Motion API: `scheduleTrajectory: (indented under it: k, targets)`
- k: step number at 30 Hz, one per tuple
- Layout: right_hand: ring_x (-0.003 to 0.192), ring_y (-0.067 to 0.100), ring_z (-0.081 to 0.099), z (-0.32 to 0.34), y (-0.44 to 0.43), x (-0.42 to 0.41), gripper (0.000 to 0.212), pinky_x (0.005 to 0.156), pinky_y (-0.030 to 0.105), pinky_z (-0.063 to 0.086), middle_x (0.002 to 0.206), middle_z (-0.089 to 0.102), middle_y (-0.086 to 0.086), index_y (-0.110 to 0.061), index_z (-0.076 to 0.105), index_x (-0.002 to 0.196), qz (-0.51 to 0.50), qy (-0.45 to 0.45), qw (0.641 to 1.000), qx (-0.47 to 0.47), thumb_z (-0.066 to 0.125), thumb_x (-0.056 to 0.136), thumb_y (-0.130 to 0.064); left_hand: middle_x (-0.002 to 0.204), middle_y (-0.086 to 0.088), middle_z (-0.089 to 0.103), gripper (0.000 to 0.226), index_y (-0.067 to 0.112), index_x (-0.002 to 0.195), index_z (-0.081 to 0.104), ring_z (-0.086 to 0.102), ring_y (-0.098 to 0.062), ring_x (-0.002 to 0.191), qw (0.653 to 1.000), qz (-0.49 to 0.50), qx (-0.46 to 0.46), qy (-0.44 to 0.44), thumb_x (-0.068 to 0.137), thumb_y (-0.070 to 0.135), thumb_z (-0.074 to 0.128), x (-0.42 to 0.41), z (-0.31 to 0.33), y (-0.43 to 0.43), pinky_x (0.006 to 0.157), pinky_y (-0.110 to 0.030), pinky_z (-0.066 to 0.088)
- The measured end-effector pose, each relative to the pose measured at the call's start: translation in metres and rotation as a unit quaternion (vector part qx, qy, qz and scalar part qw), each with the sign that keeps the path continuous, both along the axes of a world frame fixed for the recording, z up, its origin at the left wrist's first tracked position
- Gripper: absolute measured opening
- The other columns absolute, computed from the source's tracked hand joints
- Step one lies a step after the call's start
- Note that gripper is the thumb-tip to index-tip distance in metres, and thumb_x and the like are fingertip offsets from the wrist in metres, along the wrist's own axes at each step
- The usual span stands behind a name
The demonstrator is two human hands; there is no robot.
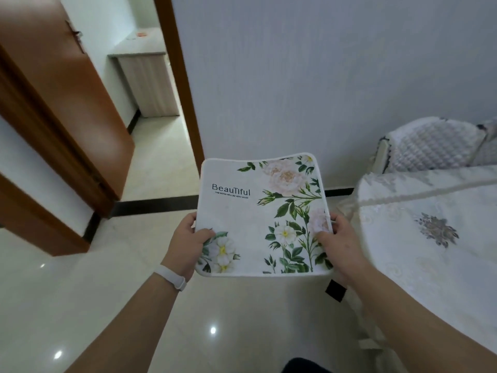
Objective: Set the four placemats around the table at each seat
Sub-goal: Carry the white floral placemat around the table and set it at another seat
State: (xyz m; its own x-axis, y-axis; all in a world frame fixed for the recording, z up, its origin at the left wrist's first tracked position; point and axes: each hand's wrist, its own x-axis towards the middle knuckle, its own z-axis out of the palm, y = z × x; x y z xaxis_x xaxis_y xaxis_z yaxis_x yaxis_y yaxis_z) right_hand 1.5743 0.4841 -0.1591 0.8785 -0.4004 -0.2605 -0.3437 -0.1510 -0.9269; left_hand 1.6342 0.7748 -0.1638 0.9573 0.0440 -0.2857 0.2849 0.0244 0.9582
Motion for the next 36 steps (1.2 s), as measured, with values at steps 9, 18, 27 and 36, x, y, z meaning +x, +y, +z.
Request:
scheduleTrajectory:
  k: [9,18,27,36]
  targets:
    - [0.085,0.023,0.073,-0.015,-0.048,0.092,0.027,0.077,0.053,0.059,0.098,0.072,-0.003,-0.035,0.058,0.107,-0.095,0.001,0.995,0.032,0.061,0.085,-0.021,0.104,-0.015,0.069,0.033,0.014,0.112,0.054,0.070,-0.033,0.085,0.997,-0.078,0.009,0.000,0.086,-0.006,0.059,0.135,-0.007,-0.062,0.073,-0.045,0.057]
    - [0.082,0.019,0.070,-0.010,-0.133,0.244,0.022,0.072,0.041,0.058,0.096,0.069,-0.003,-0.034,0.055,0.091,-0.121,-0.039,0.991,0.045,0.059,0.093,-0.013,0.104,-0.016,0.069,0.036,0.013,0.117,0.051,0.071,-0.030,0.081,0.996,-0.091,0.018,-0.014,0.087,-0.006,0.057,0.297,0.016,-0.154,0.066,-0.040,0.057]
    - [0.092,0.016,0.068,0.013,-0.231,0.321,0.031,0.073,0.033,0.056,0.106,0.069,-0.002,-0.025,0.056,0.111,-0.169,-0.060,0.983,0.046,0.061,0.089,-0.005,0.100,-0.018,0.068,0.036,0.015,0.115,0.049,0.069,-0.033,0.079,0.989,-0.146,-0.007,-0.025,0.088,-0.008,0.056,0.403,0.043,-0.264,0.062,-0.040,0.060]
    - [0.091,0.023,0.071,0.021,-0.291,0.368,0.030,0.082,0.049,0.058,0.103,0.072,-0.001,-0.030,0.059,0.104,-0.247,-0.058,0.967,0.027,0.062,0.086,-0.006,0.099,-0.017,0.068,0.040,0.012,0.122,0.048,0.071,-0.027,0.073,0.972,-0.230,-0.024,-0.033,0.088,-0.008,0.056,0.492,0.030,-0.347,0.058,-0.035,0.059]
